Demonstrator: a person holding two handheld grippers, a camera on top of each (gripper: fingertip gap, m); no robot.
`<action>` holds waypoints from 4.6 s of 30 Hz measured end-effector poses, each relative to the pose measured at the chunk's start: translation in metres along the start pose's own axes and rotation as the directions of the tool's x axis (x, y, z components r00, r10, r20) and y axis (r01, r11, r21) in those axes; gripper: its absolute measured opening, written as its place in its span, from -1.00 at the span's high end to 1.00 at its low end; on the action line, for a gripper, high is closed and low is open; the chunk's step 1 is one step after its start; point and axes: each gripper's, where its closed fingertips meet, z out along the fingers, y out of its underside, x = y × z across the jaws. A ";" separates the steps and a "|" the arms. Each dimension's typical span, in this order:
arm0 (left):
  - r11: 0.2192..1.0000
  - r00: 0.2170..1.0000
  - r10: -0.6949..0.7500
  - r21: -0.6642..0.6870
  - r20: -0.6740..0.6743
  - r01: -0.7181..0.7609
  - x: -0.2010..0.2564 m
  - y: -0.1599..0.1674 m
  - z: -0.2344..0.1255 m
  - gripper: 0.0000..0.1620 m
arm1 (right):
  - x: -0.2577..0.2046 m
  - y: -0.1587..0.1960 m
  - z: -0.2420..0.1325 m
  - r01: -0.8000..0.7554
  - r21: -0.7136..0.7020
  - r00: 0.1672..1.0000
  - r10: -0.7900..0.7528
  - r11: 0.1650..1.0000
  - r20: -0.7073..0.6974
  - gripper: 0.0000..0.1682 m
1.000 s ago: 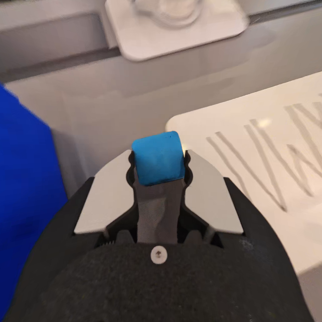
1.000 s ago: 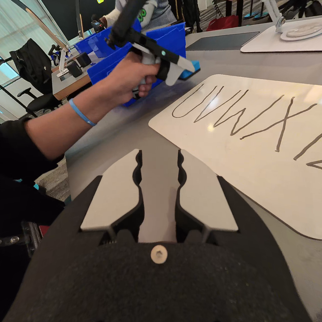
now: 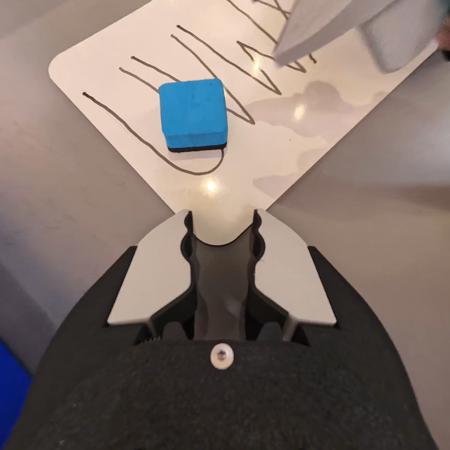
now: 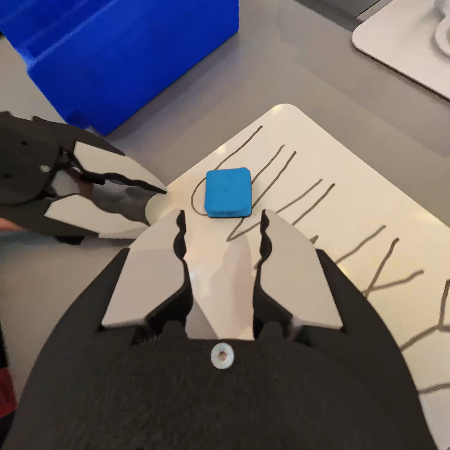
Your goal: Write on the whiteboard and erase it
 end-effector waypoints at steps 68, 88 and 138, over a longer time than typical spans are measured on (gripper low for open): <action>1.000 0.999 -0.019 -0.020 0.036 0.020 -0.005 0.004 -0.002 1.00 | 0.051 -0.007 0.086 0.219 -0.587 0.972 -0.227 0.779 0.061 0.41; 0.999 0.999 -0.033 -0.012 0.028 0.034 -0.010 0.007 -0.005 0.99 | 0.091 0.028 0.033 -0.003 -0.635 0.988 -0.094 0.773 -0.120 0.41; 1.000 1.000 -0.023 -0.007 0.000 0.023 -0.002 0.006 -0.004 1.00 | 0.138 0.019 0.037 -0.248 -0.606 0.949 0.064 0.756 -0.310 0.41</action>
